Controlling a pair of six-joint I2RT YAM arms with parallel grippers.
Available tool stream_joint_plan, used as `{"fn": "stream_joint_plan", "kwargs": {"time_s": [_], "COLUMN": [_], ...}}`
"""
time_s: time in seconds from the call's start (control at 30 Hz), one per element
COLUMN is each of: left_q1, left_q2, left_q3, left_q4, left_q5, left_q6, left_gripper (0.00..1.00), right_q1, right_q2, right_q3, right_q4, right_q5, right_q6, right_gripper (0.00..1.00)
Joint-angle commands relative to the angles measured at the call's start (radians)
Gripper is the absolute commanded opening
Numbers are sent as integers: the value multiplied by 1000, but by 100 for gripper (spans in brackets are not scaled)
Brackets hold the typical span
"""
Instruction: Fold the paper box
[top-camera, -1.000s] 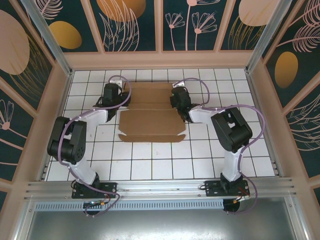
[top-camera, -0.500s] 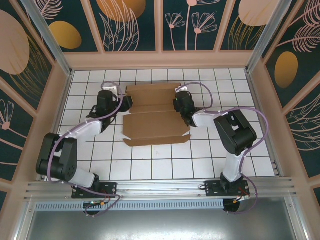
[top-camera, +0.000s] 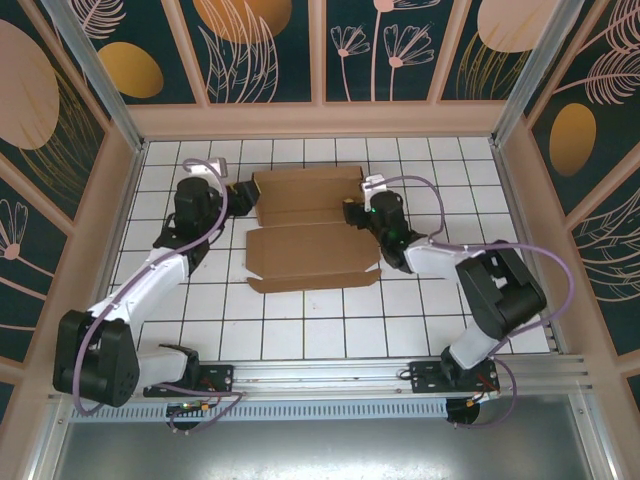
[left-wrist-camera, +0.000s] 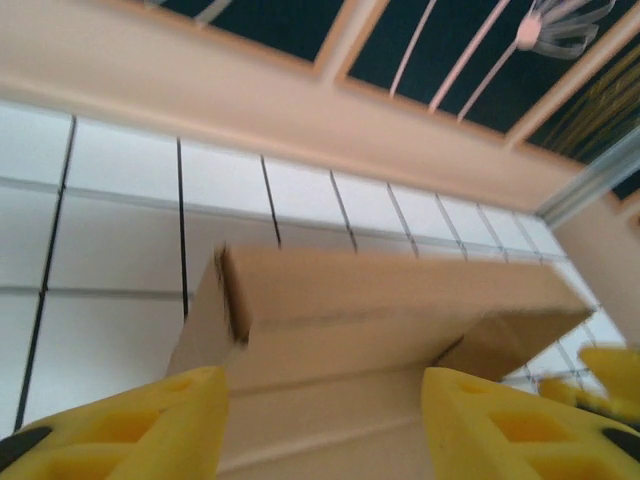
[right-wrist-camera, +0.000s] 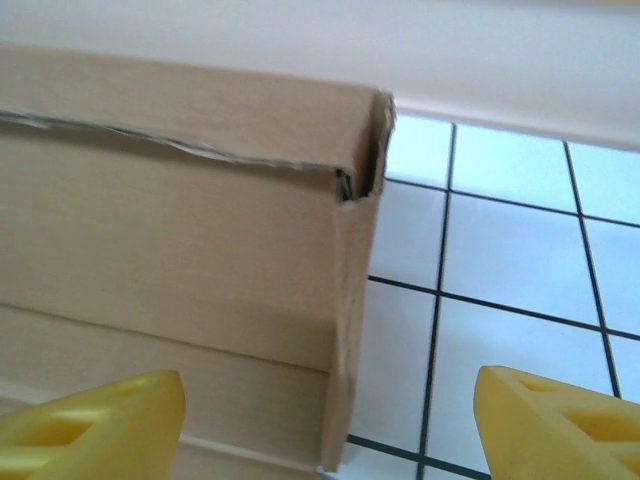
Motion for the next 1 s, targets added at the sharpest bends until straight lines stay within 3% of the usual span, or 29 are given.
{"fn": "stream_joint_plan", "kwargs": {"time_s": [0.0, 0.2, 0.33, 0.53, 0.73, 0.97], "left_q1": [13, 37, 53, 65, 66, 66], "left_q2": [8, 131, 202, 270, 309, 312], "left_q3": [103, 144, 174, 178, 156, 22], "left_q4": [-60, -46, -11, 27, 56, 95], "left_q5": [-61, -24, 6, 22, 33, 15], "left_q6": [-12, -79, -104, -126, -151, -192], "left_gripper": [56, 57, 57, 57, 56, 53], "right_q1": [-33, -59, -131, -172, -172, -156], "right_q2": [-108, -210, -187, -90, 8, 74], "right_q3": [-57, -108, -21, 136, 217, 213], "right_q4": [185, 303, 197, 18, -57, -99], "right_q5": [-131, -191, -225, -253, -281, -222], "right_q6": [19, 49, 161, 185, 181, 177], "right_gripper": [76, 76, 76, 77, 76, 73]}}
